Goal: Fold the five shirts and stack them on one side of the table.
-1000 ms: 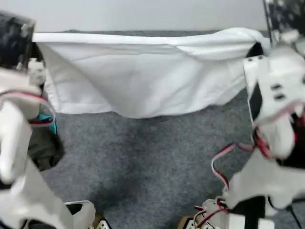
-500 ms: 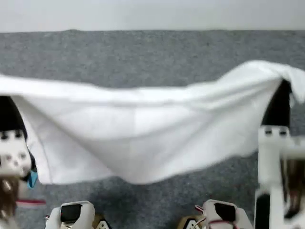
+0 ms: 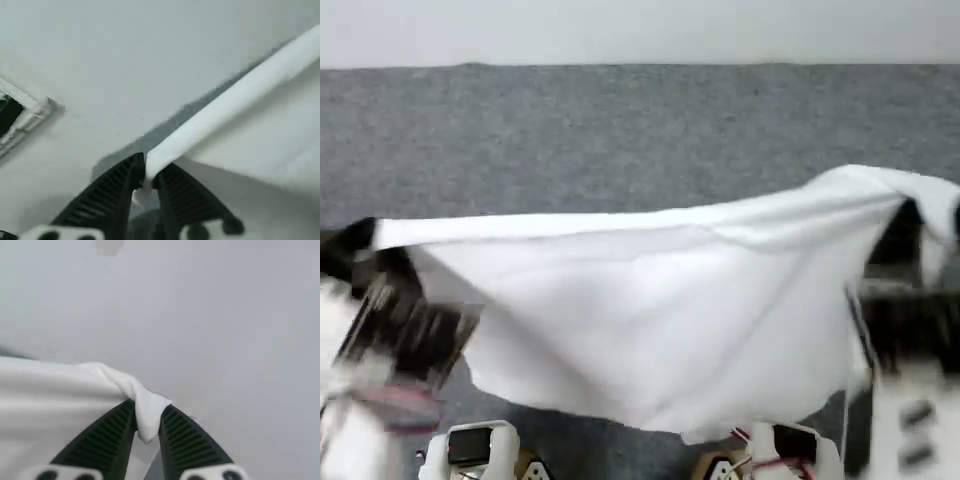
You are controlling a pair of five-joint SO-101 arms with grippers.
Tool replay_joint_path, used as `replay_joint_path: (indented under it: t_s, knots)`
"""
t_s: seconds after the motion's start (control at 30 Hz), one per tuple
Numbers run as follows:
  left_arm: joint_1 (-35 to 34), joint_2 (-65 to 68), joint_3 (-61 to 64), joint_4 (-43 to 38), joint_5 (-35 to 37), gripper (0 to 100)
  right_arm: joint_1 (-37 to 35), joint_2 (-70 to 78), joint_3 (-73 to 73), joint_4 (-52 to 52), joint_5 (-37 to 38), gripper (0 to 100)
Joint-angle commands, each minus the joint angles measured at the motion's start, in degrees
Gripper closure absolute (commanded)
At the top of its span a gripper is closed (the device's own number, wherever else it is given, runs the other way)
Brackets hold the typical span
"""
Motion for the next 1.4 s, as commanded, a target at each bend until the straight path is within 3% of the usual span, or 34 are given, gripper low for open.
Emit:
replay_joint_path:
  t_s: [0.0,0.17,0.37,0.5,0.63,0.97,1.13,1.37]
  knots:
    - [-0.6,-0.2,16.3,-5.3,-2.7,100,-3.2,2.8,13.7,1.8,0.4,99.0]
    - [-0.5,-0.1,40.5,-24.9,-5.8,100,-6.7,7.1,32.3,-5.1,0.1,99.0]
    - [-0.3,0.1,64.3,-56.3,-6.9,100,-7.0,12.1,49.6,-27.6,0.1,99.0]
    - [-0.3,4.0,71.5,-70.9,-6.9,100,-7.0,16.4,54.3,-40.3,0.1,99.0]
    - [-0.4,16.0,68.4,-79.2,-6.9,100,-8.0,22.0,54.9,-50.6,0.1,99.0]
    - [-0.5,56.7,35.1,-82.6,-6.8,100,-8.8,39.3,51.5,-73.4,0.5,99.0]
    - [-0.5,72.0,20.0,-82.1,-6.8,100,-8.7,50.1,39.5,-73.8,0.5,99.0]
    - [0.5,81.7,3.6,-74.5,-6.8,100,-9.5,61.1,24.3,-71.9,0.5,99.0]
